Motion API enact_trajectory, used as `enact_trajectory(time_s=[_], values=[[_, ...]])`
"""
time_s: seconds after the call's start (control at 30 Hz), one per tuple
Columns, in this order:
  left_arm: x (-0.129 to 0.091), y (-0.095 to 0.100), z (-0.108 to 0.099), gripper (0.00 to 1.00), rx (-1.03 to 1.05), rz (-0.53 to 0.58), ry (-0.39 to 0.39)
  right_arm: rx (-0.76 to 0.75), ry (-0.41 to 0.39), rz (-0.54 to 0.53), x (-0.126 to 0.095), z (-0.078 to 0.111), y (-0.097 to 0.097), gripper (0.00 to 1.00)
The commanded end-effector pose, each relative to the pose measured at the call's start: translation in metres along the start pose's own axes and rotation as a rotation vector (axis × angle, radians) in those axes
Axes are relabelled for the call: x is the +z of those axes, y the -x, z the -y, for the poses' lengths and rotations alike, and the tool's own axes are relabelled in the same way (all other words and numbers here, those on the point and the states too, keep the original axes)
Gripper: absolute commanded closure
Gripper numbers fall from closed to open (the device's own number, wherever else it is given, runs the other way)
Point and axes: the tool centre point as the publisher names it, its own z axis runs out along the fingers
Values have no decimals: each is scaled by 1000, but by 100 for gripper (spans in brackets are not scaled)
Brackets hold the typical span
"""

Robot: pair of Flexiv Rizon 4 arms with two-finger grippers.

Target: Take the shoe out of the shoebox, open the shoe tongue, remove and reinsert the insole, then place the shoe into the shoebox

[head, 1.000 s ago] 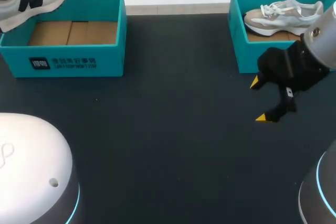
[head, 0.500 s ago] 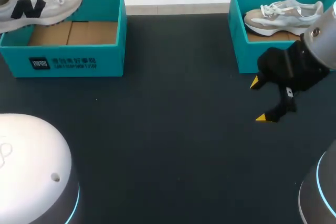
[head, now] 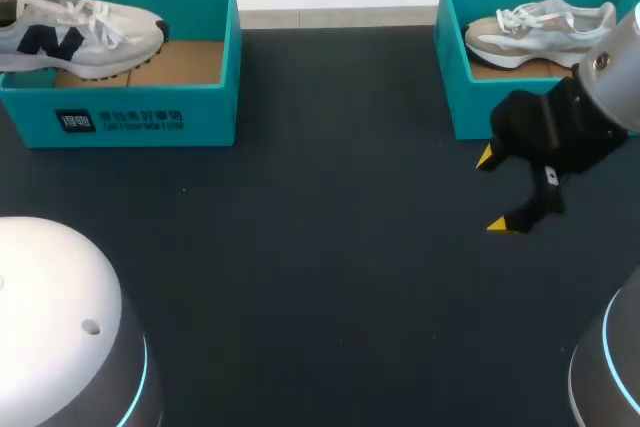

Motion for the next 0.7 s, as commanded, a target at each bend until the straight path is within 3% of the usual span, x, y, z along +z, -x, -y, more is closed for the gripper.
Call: enact_trajectory(time_s=[0.03, 0.47, 0.7], values=[[-3, 4, 0, 100, -24, 3, 13, 0, -1, -1, 1, 0, 1, 0], [12, 28, -33, 100, -56, -25, 83, 0, -1, -1, 1, 0, 1, 0], [33, 32, -52, 100, -53, -32, 84, 0, -1, -1, 1, 0, 1, 0]])
